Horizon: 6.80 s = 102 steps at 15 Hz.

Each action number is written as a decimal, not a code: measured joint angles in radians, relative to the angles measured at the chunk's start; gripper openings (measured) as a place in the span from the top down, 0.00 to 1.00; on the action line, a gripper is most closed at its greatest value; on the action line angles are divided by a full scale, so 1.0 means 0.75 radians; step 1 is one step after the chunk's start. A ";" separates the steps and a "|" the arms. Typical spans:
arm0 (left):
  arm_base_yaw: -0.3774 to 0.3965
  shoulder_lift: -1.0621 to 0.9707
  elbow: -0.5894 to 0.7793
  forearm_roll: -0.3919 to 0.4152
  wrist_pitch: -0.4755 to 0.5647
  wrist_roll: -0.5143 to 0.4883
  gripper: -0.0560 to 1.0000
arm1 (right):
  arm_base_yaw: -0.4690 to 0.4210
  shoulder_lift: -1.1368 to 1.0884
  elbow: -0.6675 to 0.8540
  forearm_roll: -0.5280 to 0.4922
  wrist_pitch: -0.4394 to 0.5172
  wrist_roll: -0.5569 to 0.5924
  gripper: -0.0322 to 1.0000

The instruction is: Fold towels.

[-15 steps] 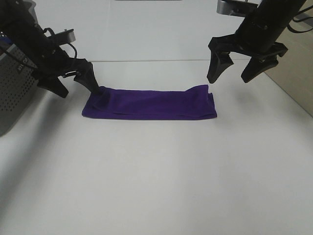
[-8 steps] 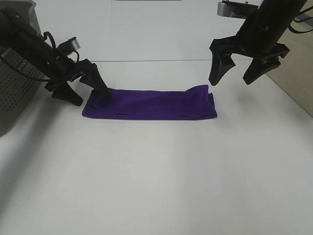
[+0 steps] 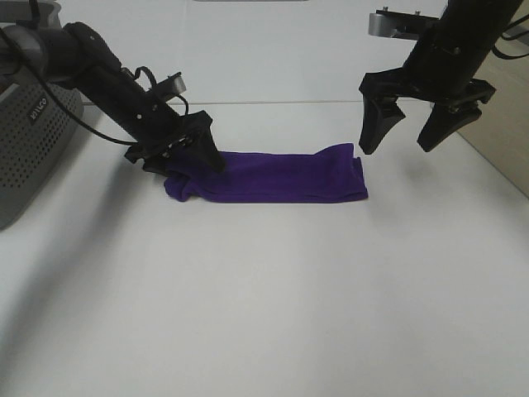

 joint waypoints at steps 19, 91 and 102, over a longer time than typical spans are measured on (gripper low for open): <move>-0.331 -0.068 -0.293 0.465 0.085 -0.039 0.89 | 0.000 -0.112 0.000 -0.003 0.124 0.000 0.14; 0.279 -3.407 2.024 0.785 -0.053 -0.275 0.23 | -0.396 -2.613 1.409 -0.243 -0.092 0.105 0.14; 0.279 -3.407 2.024 0.787 -0.053 -0.275 0.23 | -0.396 -2.613 1.409 -0.243 -0.092 0.105 0.14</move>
